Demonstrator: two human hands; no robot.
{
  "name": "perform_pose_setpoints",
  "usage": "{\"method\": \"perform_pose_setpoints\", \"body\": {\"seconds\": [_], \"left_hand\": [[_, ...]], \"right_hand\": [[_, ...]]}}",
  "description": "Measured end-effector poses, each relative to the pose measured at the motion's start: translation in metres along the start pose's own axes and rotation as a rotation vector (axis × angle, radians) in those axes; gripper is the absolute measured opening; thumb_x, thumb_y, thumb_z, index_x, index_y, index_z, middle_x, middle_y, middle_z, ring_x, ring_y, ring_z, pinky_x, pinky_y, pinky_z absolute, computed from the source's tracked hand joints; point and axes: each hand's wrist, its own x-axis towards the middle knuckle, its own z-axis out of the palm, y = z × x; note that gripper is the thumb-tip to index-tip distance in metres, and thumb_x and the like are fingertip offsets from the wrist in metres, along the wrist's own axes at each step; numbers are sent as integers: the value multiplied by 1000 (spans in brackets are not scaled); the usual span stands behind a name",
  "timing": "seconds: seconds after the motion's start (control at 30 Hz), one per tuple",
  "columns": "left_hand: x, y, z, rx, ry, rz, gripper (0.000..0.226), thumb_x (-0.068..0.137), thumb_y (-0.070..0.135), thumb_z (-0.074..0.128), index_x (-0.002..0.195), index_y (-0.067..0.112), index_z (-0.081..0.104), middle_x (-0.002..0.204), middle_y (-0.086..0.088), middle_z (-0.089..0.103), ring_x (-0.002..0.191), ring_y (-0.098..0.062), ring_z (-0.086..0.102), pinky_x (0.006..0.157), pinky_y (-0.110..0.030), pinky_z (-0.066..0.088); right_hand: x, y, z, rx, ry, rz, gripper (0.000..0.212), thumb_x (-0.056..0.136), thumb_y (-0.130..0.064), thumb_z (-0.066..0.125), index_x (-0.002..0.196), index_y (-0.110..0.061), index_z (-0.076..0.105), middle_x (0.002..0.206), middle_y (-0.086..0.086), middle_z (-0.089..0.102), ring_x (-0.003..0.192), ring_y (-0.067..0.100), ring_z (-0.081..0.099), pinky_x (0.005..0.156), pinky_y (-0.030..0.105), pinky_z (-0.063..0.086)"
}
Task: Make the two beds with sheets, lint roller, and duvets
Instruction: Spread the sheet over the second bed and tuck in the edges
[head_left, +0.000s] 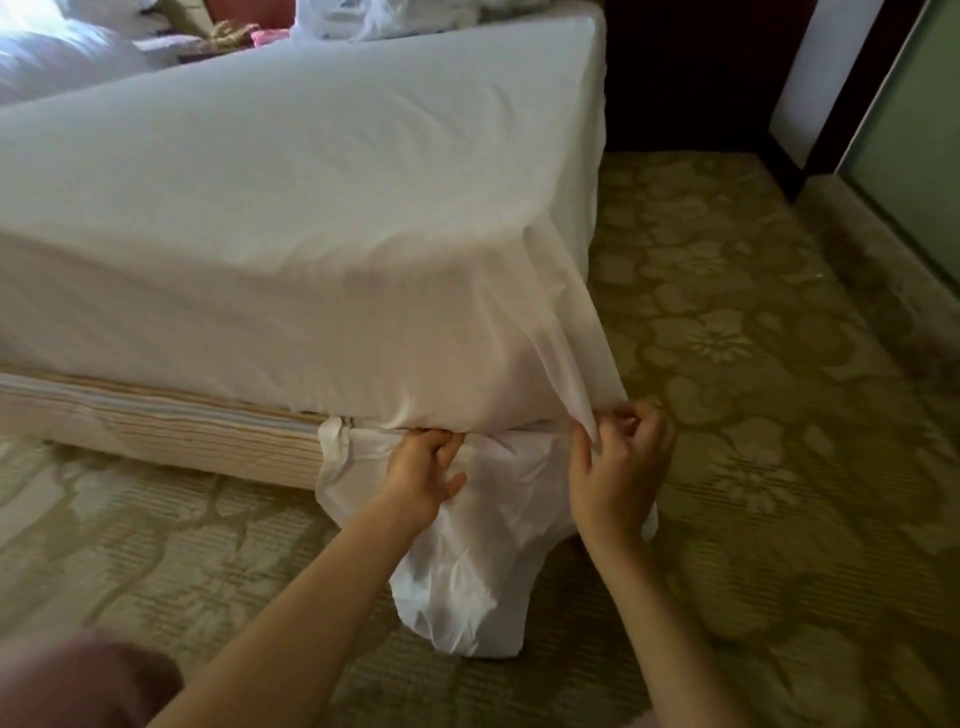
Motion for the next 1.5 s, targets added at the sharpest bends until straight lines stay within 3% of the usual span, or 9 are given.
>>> {"method": "perform_pose_setpoints", "body": {"seconds": [0.2, 0.33, 0.4, 0.5, 0.63, 0.83, 1.07, 1.2, 1.5], "left_hand": [[-1, 3, -8, 9, -57, -6, 30, 91, -1, 41, 92, 26, 54, 71, 11, 65, 77, -1, 60, 87, -44, 42], [4, 6, -17, 49, -142, -8, 24, 93, -1, 42, 89, 20, 53, 77, 6, 68, 88, -3, 62, 98, -54, 37], [5, 7, -22, 121, -198, 5, 20, 94, 1, 42, 97, 15, 56, 96, -5, 65, 102, -13, 59, 85, -47, 48], [-9, 13, -27, 118, -231, 14, 18, 92, 0, 42, 99, 9, 55, 79, -10, 58, 86, -21, 57, 45, -22, 47], [-44, 33, -32, 268, -255, 2, 22, 91, 19, 43, 88, 14, 64, 85, -3, 66, 69, -14, 57, 60, -26, 46], [-54, 68, -27, 1167, -450, 1074, 56, 79, 63, 48, 116, 23, 59, 102, 7, 66, 90, -12, 62, 77, -34, 53], [-20, 65, -14, 1022, -352, 1136, 37, 93, 42, 37, 72, 17, 54, 65, -10, 61, 65, -33, 58, 62, -40, 47], [-12, 50, -16, 1091, -456, 1022, 38, 99, 31, 43, 65, 16, 50, 63, -7, 59, 64, -26, 54, 61, -32, 36], [-20, 47, -13, 1204, -572, 959, 45, 99, 32, 45, 55, 25, 36, 52, 8, 42, 52, -12, 41, 57, -28, 28]], "right_hand": [[-41, -48, -25, 33, -401, -225, 11, 85, -15, 65, 76, -16, 60, 68, -4, 55, 53, 2, 42, 48, 3, 22], [-53, -78, -24, 23, -411, -235, 11, 88, -18, 60, 77, -17, 59, 68, -6, 53, 52, 0, 37, 47, 1, 18], [-55, -86, -21, -28, -468, -297, 12, 93, -22, 54, 89, -15, 62, 83, -2, 59, 59, 4, 47, 50, 7, 28], [-62, -103, -14, -95, -602, -286, 27, 101, -25, 38, 112, -13, 59, 108, 2, 57, 85, 17, 61, 70, 25, 50], [-61, -124, -8, -73, -598, -148, 29, 100, -28, 38, 113, -15, 60, 113, 1, 59, 93, 16, 62, 80, 28, 51], [-70, -147, 0, -7, -627, 15, 23, 98, -18, 44, 107, -6, 62, 103, 10, 67, 93, 17, 63, 80, 24, 48], [-53, -164, 3, 20, -804, 247, 13, 96, -19, 49, 85, -22, 53, 81, -6, 54, 94, 19, 61, 86, 30, 49], [-16, -158, -30, -358, -1176, 181, 18, 90, -29, 58, 101, -17, 65, 93, 3, 64, 83, 19, 63, 77, 32, 52], [23, -142, -54, -70, -401, 291, 18, 92, -36, 55, 81, -22, 58, 79, -1, 64, 74, 13, 63, 71, 30, 52]]}}
